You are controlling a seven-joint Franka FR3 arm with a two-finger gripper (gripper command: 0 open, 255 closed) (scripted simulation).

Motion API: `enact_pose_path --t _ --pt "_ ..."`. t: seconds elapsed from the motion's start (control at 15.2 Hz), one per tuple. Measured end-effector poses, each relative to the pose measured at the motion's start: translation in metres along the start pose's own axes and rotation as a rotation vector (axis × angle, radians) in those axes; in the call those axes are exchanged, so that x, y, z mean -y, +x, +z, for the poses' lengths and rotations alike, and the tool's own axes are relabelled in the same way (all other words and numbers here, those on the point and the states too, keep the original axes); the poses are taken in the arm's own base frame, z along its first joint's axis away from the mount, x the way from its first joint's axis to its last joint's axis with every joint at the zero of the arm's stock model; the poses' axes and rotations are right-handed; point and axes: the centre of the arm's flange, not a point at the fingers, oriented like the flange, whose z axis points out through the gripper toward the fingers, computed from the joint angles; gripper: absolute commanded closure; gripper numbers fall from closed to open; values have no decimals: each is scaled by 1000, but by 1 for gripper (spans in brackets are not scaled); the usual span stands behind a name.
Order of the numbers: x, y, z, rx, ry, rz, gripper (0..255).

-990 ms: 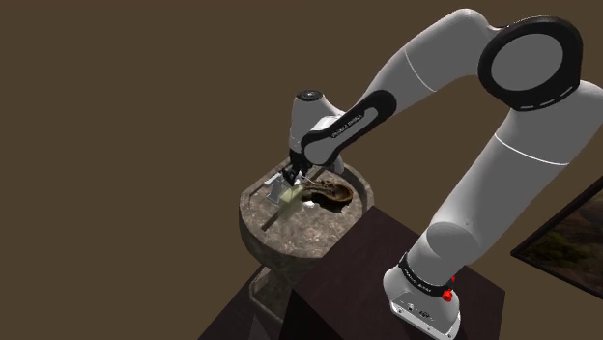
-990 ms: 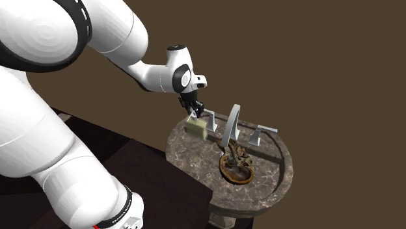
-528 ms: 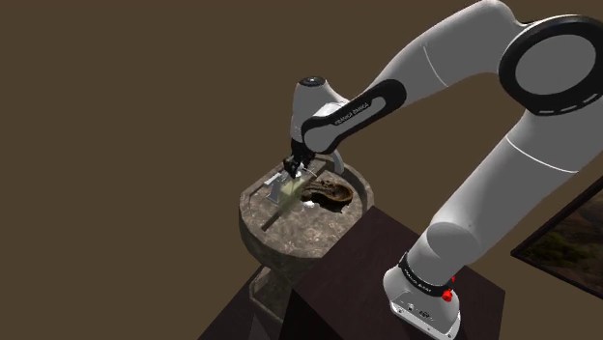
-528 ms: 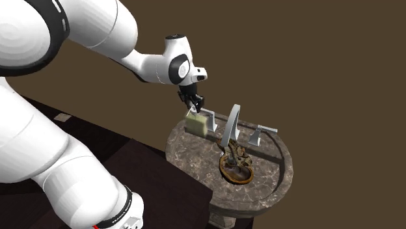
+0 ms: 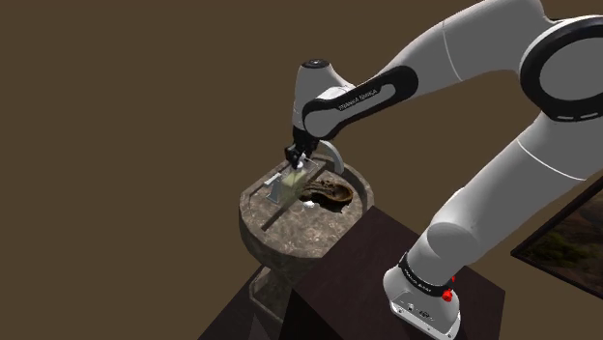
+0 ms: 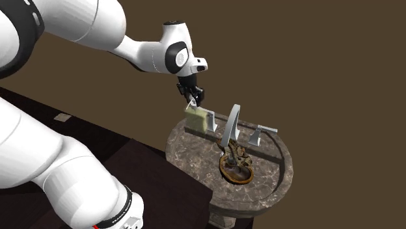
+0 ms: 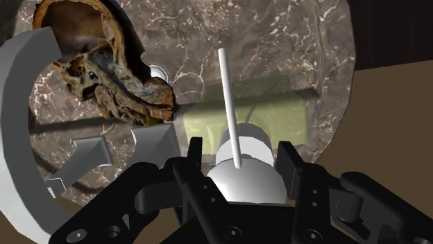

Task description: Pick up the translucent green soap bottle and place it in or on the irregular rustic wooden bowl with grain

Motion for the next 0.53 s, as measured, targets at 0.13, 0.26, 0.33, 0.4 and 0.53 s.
enact_pose_path --t 0.13,0.26,0.33,0.4,0.53 --pt "-6 1 -9 0 0 0 255" --pt "-25 5 -16 0 0 1 255" --pt "-39 9 -19 0 0 2 255" --pt "-54 10 -19 0 0 2 255" --pt "-75 20 -27 0 0 1 255"
